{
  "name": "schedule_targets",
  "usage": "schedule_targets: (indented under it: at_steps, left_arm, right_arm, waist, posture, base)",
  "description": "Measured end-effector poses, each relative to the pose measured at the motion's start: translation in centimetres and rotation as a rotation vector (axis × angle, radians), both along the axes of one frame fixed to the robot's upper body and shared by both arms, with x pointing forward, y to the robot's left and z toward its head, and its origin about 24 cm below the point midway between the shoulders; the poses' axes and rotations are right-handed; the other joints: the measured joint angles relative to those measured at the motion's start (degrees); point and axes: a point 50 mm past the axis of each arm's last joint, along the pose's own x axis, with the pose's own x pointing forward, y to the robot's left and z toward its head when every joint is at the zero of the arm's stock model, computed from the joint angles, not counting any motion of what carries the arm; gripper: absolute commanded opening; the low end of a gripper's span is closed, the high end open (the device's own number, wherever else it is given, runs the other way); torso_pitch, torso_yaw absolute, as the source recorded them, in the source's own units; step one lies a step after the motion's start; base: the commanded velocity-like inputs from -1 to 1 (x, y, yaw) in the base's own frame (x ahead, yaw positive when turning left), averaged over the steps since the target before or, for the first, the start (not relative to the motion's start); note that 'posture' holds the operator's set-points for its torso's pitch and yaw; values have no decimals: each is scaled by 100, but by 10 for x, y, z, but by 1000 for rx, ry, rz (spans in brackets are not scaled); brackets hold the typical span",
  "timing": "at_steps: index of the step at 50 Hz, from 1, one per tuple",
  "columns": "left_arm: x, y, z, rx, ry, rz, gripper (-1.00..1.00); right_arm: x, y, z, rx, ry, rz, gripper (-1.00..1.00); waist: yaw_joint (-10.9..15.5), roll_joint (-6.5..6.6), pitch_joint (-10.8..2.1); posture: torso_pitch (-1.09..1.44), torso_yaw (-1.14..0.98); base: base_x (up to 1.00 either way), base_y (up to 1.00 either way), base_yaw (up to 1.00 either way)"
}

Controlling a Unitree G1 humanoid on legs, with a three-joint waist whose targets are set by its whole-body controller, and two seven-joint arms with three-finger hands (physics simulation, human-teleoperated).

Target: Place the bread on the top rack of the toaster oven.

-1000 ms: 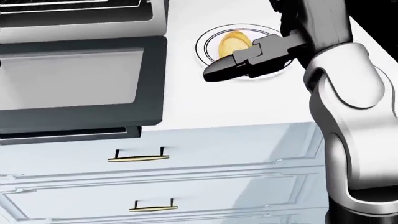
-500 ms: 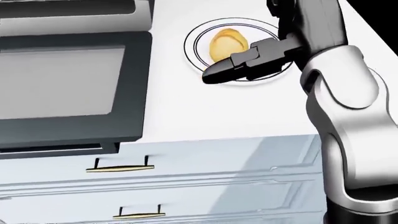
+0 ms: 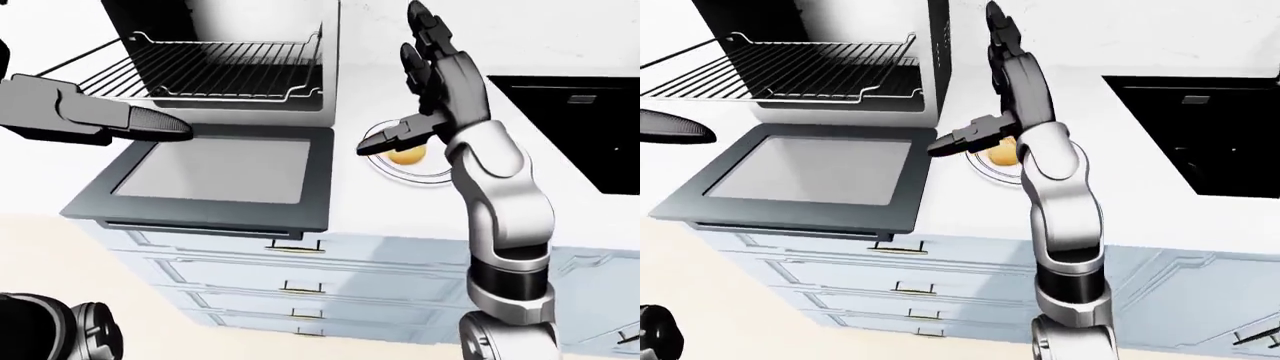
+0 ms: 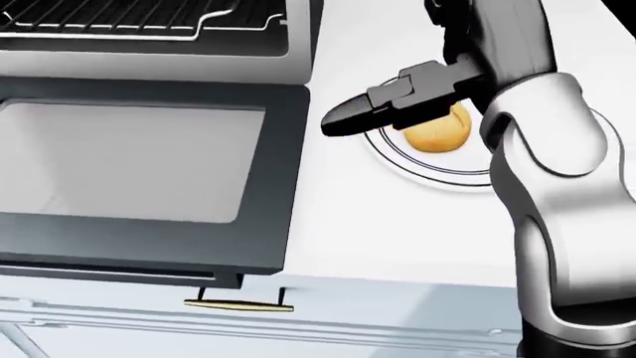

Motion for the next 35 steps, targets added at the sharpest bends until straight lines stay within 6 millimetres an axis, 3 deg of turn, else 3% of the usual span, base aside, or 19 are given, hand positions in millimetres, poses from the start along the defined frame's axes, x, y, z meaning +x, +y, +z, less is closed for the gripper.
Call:
schedule_targets:
  at_steps: [2,5,7,9,11,17,21,25,29,35]
  left_arm:
    - [-2,1,3,-6,-16,10,100]
    - [-5,1,5,-3,-42,8,100]
    - [-7,1,5,-1,-44,6,100]
    - [-7,2,6,-2,-44,7,100]
    - [-6,1,2,-6,-34,4,100]
    - [0,-2,-1,3,0,-19,100]
    - [-7,-2,2,15,-36,-14,100]
    - [-13,2,8,9,-80,14,100]
    - [-7,4,7,-4,-45,20,100]
    - [-6,3,4,0,-23,12,100]
  right_arm:
    - [0,1,0,-11,7,5,100]
    - [-2,-3,6,2,-16,-13,100]
    - [-4,-6,10,13,-34,-29,100]
    - [-5,-8,11,12,-44,-39,100]
    - [-5,-9,10,5,-37,-46,100]
    - [1,-9,3,-12,17,-44,100]
    - [0,-9,7,-8,-7,-48,100]
    - [-2,-6,13,2,-44,-33,100]
    - [0,-4,10,3,-29,-25,100]
    - [2,-5,3,3,10,-38,100]
  waist:
    - [-42,-15,50]
    - [-115,-149,149]
    - [-91,-273,172]
    - [-31,-483,108]
    - [-27,-413,126]
    - [-91,-150,-21]
    - [-98,51,-101]
    - [-135,-62,-105]
    - [-142,-186,-54]
    - [-126,-224,-4]
  posture:
    - [0,0]
    - [0,0]
    - [0,0]
    - [0,0]
    - [0,0]
    - [0,0]
    - [0,0]
    - [0,0]
    - [0,0]
    - [0,0]
  base:
    - [0,0,0]
    - [0,0,0]
    - [0,0,0]
    - [0,0,0]
    - [0,0,0]
    - [3,0,0]
    - [7,0,0]
    - [1,0,0]
    - [0,0,0]
    - [0,0,0]
